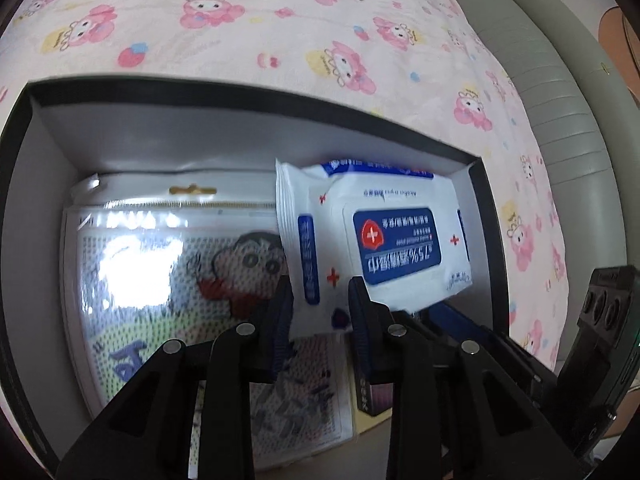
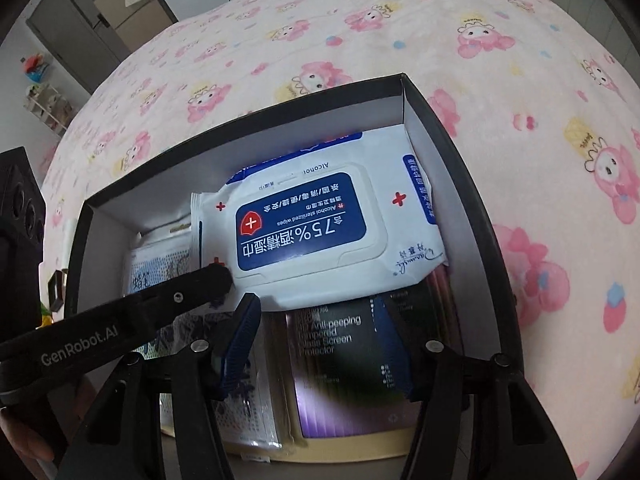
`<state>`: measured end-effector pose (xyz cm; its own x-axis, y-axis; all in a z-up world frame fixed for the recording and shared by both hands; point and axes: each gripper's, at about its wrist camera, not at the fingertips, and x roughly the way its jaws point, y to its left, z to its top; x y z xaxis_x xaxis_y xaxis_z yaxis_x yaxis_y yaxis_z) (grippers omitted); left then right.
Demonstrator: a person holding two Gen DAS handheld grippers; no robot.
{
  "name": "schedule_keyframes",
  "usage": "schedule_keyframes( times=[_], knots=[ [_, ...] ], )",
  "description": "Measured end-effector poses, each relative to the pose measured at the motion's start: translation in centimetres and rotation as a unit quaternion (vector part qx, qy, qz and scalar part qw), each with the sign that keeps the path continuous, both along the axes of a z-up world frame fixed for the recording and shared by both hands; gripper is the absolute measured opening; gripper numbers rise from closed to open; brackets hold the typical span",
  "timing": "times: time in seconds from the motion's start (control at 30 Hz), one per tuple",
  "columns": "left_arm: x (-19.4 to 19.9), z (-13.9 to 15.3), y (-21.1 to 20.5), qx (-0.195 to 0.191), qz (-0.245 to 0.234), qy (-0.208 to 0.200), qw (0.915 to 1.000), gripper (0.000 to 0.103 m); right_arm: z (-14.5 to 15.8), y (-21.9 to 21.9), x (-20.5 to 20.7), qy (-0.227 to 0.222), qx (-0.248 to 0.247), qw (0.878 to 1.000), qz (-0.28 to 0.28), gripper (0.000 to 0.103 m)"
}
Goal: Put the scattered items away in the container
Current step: 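Lower the wipes pack into the black box onto the other items, then open the right gripper and withdraw it from the black box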
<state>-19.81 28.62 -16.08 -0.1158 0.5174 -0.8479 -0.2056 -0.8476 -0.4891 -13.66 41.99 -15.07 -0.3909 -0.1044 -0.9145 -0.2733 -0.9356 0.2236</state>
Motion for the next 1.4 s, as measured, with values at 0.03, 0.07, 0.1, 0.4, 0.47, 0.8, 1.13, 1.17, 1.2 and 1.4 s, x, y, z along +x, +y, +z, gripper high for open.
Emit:
schedule_keyframes(
  times=[0.03,0.07,0.1,0.4,0.47,0.8,1.13,1.17,1.2,1.4],
  knots=[
    [-0.1,0.0,0.1,0.001,0.001,0.001,1.0000,0.028,-0.1,0.1,-0.1,0.000,-0.001,1.000,-0.001,0.055],
    [-0.3,0.0,0.2,0.001,0.001,0.001,1.0000,0.028,-0.2,0.2,-0.2,-0.001,-0.003,1.000,-0.001,0.055],
    [-0.2,0.1,0.2,0.000,-0.001,0.004,1.0000,0.028,-0.2,0.2,-0.2,-0.004,-0.007,1.000,-0.001,0.055],
    [0.7,3.5,-0.9,-0.010,-0.024,0.068,0.9974,0.029,4.8,1.2,2.1,0.074,0.036,0.997,-0.009,0.056],
    [0.3,3.3,-0.5,-0.002,-0.027,0.063,0.9976,0.029,3.8,1.6,1.4,0.060,0.033,0.997,-0.025,0.056],
    [-0.5,0.5,1.3,-0.030,-0.030,0.035,0.9985,0.029,2.1,1.5,0.7,0.024,0.065,0.997,-0.027,0.056],
    [1.4,3.3,0.5,-0.055,-0.036,0.102,0.9926,0.038,2.4,1.4,0.7,0.024,0.038,0.999,-0.029,0.056],
    [1.6,3.9,0.4,-0.063,-0.037,0.116,0.9905,0.041,2.6,1.3,0.8,0.028,0.039,0.998,-0.030,0.056],
    [1.9,4.4,0.3,-0.072,-0.038,0.131,0.9881,0.046,3.0,1.2,0.9,0.033,0.047,0.998,-0.030,0.056],
    [3.2,8.0,-1.1,-0.107,-0.020,0.206,0.9723,0.066,4.9,0.3,2.0,0.061,0.056,0.996,-0.031,0.056]
  ],
)
